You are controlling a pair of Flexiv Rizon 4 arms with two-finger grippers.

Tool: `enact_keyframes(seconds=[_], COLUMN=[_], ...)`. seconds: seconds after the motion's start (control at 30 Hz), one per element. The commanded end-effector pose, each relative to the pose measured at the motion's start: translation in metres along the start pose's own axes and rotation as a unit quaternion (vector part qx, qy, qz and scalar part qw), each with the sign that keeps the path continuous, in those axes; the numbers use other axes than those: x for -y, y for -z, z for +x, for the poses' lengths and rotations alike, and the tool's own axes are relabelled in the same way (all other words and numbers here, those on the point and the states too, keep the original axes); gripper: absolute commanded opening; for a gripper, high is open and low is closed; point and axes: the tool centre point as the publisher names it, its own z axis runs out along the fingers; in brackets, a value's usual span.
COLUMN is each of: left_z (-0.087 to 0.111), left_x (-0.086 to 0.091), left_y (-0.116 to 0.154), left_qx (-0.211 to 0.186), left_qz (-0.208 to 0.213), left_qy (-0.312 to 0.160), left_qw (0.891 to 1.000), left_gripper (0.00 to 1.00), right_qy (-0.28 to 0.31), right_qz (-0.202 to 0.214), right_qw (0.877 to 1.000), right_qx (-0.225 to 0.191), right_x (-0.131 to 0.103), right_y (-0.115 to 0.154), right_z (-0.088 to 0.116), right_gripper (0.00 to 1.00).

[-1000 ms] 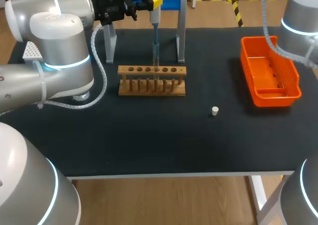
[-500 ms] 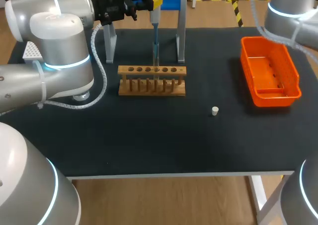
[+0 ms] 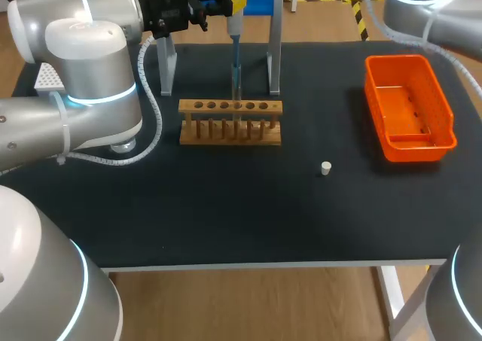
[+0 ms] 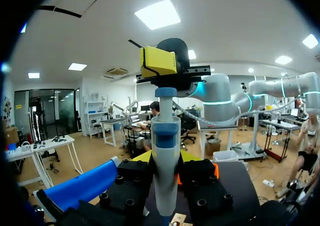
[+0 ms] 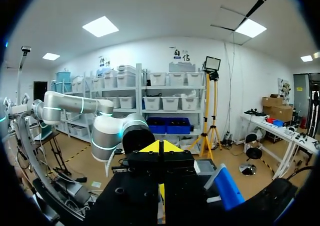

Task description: Invert the test tube, pick up the pipette, mount the tip to pipette, aspirate from beaker and dispense into the tube, eject the tip, return the pipette, and cap with the stopper.

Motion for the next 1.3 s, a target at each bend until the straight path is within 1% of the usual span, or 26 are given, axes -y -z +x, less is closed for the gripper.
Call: enact_keyframes(seconds=[0.03,0.33,0.67,0.73,0.93,1.3], left_z=[0.0,0.0,0.0,0.0,0.0,0.0], left_x=[-0.001,-0.001,-0.001,-0.001,-0.001,-0.001], left_y=[-0.002,-0.002,-0.002,-0.002,-0.002,-0.002], left_qx=[0.002,0.002,0.002,0.002,0.002,0.002], left_qz=[0.003,0.003,0.003,0.003,0.003,0.003], left_qy=[-0.001,-0.001,-0.001,-0.001,-0.001,-0.001], left_qw=[1.0,1.0,1.0,1.0,1.0,1.0], left_gripper=[0.0,0.0,0.0,0.0,0.0,0.0], right_qy=[-0.002,-0.005,-0.005,-0.006,-0.009,-0.01], right_qz=[0.003,0.003,0.001,0.002,0.002,0.0], right_qw=[1.0,0.999,0.999,0.999,0.999,0.999], right_qx=[-0.027,-0.037,-0.04,-0.04,-0.039,-0.038], right_x=[0.004,0.013,0.02,0.027,0.035,0.038], right_y=[-0.005,-0.01,-0.007,-0.006,-0.006,-0.006], right_z=[-0.002,0.014,0.024,0.034,0.049,0.052], right_gripper=[0.0,0.0,0.0,0.0,0.0,0.0])
